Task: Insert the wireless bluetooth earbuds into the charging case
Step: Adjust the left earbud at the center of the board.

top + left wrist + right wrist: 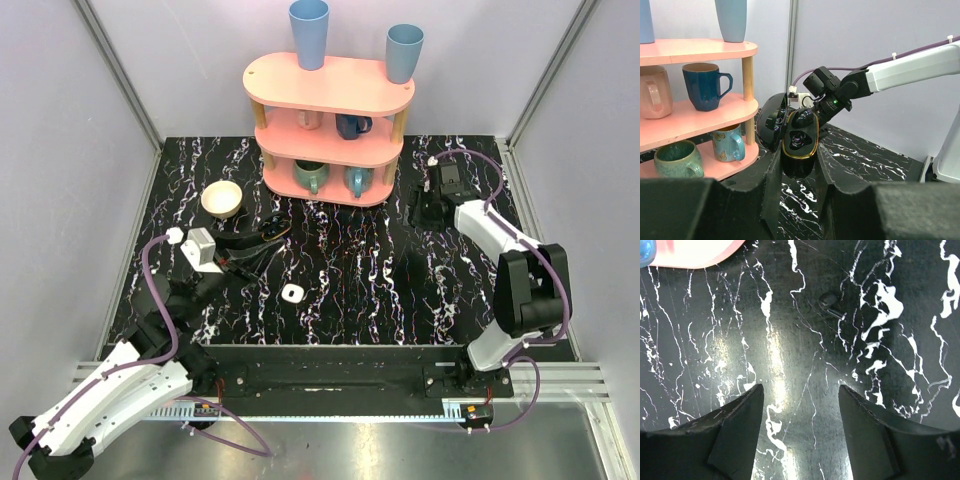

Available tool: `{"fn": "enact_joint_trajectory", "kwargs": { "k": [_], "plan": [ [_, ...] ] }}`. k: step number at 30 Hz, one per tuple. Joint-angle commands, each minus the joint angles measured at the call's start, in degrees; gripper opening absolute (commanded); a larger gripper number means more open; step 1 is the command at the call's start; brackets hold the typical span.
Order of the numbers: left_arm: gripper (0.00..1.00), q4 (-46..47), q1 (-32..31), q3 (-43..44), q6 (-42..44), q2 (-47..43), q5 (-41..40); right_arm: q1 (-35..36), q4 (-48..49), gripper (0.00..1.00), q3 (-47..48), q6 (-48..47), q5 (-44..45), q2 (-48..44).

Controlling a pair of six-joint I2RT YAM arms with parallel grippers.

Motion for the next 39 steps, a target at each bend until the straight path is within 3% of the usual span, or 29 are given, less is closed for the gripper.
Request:
{"fn": "enact_joint_trajectory", "kwargs": {
  "k": [1,19,39],
  "plan": [
    [0.0,0.76,0.09,1.53,0.93,-1.03,-1.27,-1.14,5.31,0.7,2.95,-1.92,-3.91,1.64],
    [0.0,0.32,0.09,1.62,2.25,-0.07,-1.89,-4.83,8.49,0.71,10.24,-3.15,-10.15,15.7],
    [0.0,-0.03,0.09,1.62,1.99,0.11,-2.06,-4.83,9.8,0.72,9.98,-3.15,-12.17,19.57]
  ]
}}
